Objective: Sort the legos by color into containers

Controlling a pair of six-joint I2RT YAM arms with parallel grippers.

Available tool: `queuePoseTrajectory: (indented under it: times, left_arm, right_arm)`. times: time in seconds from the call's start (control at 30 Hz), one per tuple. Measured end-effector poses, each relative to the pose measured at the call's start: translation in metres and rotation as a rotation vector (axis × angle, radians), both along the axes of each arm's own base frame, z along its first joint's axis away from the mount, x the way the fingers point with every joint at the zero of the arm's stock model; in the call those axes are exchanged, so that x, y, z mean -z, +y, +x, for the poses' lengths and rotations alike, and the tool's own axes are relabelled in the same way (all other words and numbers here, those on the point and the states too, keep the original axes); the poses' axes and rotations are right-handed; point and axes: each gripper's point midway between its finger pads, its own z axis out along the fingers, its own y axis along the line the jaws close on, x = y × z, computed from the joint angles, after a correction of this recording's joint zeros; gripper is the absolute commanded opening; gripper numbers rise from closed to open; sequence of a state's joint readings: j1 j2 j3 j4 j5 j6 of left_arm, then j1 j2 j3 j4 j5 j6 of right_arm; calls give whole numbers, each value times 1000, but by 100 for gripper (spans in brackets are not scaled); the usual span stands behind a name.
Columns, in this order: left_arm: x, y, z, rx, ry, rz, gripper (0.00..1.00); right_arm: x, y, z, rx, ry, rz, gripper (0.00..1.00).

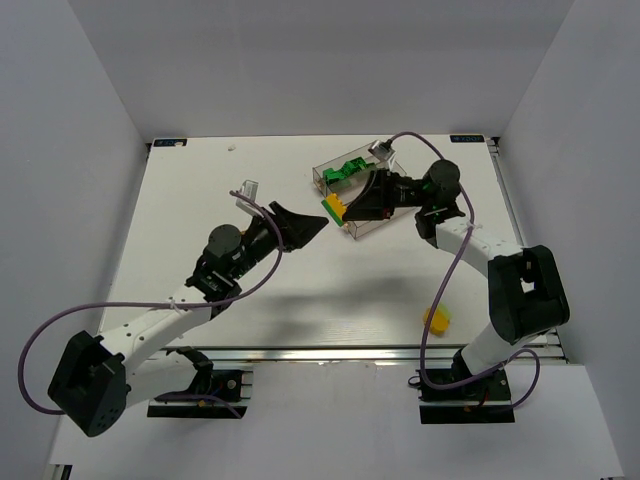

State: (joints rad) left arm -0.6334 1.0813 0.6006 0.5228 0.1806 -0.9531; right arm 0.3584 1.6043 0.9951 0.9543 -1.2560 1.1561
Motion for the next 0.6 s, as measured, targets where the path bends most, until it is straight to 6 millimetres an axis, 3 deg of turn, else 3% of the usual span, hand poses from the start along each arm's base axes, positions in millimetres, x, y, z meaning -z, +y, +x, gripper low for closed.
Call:
queuePoseTrajectory:
  times: [0.17, 0.33, 0.6]
  left_arm:
    - [-21, -2, -9, 38, -105, -66, 84]
    - [-38, -3, -17, 73, -184, -128, 84]
    - [-37, -11, -18, 111, -192, -153, 80]
  right_arm:
    - [-11, -2, -6, -13, -18, 24, 0]
    - [-8, -5, -16, -20, 6, 24, 0]
    - [-9, -4, -21, -26, 7, 28, 0]
